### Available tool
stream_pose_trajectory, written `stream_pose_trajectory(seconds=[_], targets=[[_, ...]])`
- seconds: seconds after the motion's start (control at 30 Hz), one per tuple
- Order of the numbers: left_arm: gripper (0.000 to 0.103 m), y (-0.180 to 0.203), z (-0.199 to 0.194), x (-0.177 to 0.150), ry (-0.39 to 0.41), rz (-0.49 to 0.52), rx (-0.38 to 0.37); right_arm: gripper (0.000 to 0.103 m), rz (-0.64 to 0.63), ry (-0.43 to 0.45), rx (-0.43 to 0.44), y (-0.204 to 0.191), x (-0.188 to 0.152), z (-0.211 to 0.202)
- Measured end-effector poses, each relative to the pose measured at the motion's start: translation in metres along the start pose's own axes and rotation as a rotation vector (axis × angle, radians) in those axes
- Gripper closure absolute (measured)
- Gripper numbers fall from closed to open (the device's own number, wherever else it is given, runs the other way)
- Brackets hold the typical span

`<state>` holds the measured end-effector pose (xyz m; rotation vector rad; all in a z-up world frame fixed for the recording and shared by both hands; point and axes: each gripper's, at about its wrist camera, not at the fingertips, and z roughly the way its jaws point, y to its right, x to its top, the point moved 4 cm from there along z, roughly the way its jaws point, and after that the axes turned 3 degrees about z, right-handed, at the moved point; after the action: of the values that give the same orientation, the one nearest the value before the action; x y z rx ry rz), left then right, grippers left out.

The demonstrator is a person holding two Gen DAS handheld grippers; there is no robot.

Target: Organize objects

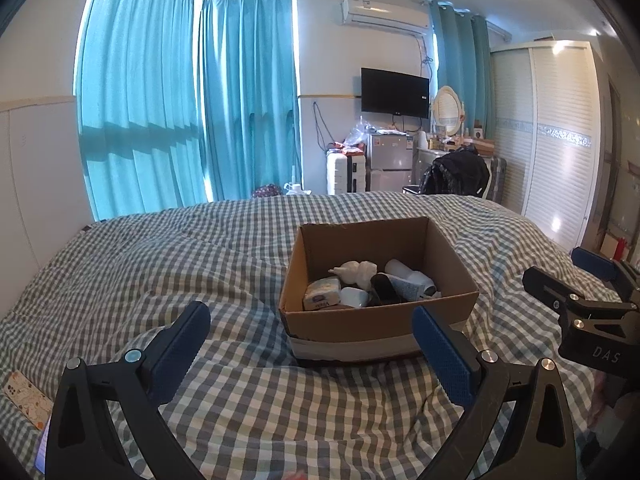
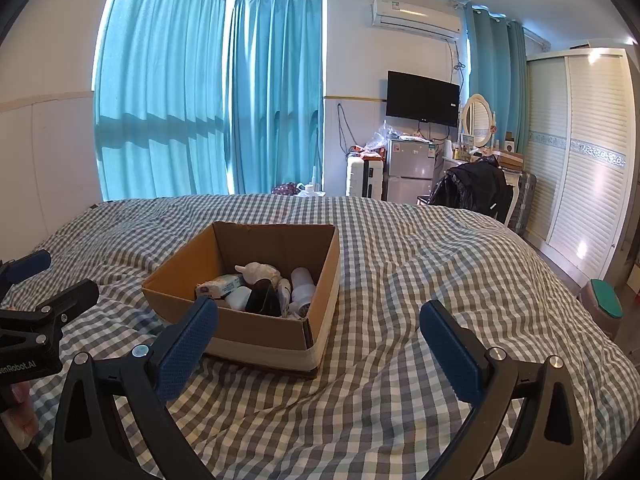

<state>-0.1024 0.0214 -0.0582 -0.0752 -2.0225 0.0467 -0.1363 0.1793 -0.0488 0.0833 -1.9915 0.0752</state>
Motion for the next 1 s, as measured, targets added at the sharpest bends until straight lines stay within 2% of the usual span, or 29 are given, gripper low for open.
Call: stream_pose_trajectory(seconds=[1.0], targets=[[0.000,-0.011,0.006,-0.007,-0.031,-0.040,0.001,0.002,-0.007,-0.012,-0.005,-0.001,-0.003,0.005]])
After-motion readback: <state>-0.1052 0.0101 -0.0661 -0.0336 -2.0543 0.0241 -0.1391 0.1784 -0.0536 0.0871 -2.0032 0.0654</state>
